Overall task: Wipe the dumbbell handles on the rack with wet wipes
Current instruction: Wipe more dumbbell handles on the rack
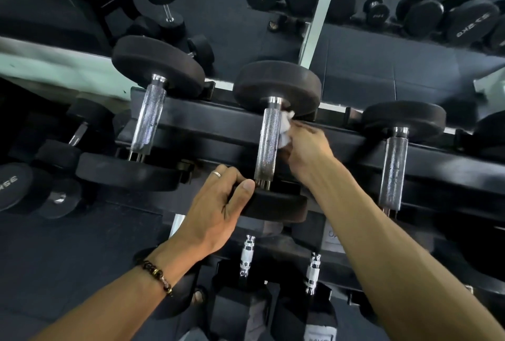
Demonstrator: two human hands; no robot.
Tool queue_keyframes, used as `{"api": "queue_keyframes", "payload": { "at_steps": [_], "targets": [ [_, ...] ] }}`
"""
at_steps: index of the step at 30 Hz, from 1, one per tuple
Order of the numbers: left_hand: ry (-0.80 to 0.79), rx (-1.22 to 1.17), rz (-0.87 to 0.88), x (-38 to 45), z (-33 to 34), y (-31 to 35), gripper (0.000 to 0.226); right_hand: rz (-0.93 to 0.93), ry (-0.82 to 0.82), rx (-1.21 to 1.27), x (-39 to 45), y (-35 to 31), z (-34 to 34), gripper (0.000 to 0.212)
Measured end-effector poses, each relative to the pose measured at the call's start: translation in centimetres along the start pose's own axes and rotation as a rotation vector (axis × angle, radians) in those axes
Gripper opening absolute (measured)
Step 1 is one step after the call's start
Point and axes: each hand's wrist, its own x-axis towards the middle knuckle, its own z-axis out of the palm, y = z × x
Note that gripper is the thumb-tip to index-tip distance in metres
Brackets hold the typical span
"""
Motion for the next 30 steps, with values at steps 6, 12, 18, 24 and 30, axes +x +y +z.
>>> {"api": "queue_keyframes", "payload": {
  "at_steps": [6,12,18,24,30],
  "targets": [
    [-0.004,0.012,0.008,0.2,-0.1,-0.2,0.045,-0.033,-0.078,-0.052,0.9,-0.7,-0.9,0.017],
    [-0.008,0.024,0.015,0.1,-0.1,-0.3,0.044,0.034,-0.29,-0.408,0.1,1.4,-2.2,0.022],
    [-0.026,0.026,0.016,0.2,-0.2,-0.3,0.048,-0.101,-0.223,-0.379,1.8,-0.6,-1.6,0.033],
    [-0.041,0.026,0.007,0.1,-0.3,-0.5,0.051,0.033,-0.48,-0.786,0.4,1.8,-3.9,0.034],
    [-0.051,0.021,-0.019,0.1,-0.3,-0.3,0.051,-0.062,-0.336,-0.47,1.2,1.1,-2.5,0.032]
  ]
}}
